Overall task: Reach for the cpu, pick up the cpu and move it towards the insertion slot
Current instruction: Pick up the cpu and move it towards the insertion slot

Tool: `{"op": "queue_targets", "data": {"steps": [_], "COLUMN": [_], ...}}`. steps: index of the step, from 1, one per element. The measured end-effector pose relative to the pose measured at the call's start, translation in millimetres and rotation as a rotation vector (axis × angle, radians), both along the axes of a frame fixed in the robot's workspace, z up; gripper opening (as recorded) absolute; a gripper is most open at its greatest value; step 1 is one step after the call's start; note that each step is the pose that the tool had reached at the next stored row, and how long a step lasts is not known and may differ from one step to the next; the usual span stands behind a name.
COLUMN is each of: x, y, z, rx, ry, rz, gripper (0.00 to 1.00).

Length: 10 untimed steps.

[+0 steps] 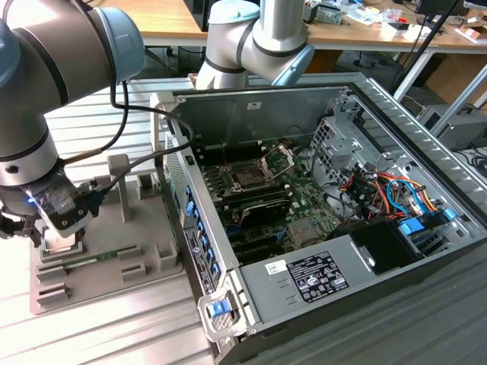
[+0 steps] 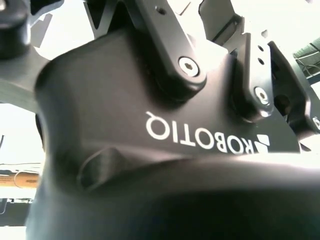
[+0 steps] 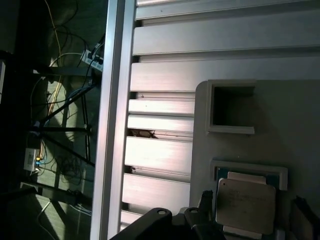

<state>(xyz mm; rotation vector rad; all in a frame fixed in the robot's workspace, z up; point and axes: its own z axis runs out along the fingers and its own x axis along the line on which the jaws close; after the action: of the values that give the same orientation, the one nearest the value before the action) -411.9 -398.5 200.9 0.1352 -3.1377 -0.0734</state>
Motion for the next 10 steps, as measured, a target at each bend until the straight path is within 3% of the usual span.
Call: {"op": "queue_targets", "data": {"steps": [10], "x": [-0.7], "y": [0.8], "z": [-5.6], "rx": [-0.0001], "ry": [0.0001], "rz": [0.005], "gripper": [0.66]}}
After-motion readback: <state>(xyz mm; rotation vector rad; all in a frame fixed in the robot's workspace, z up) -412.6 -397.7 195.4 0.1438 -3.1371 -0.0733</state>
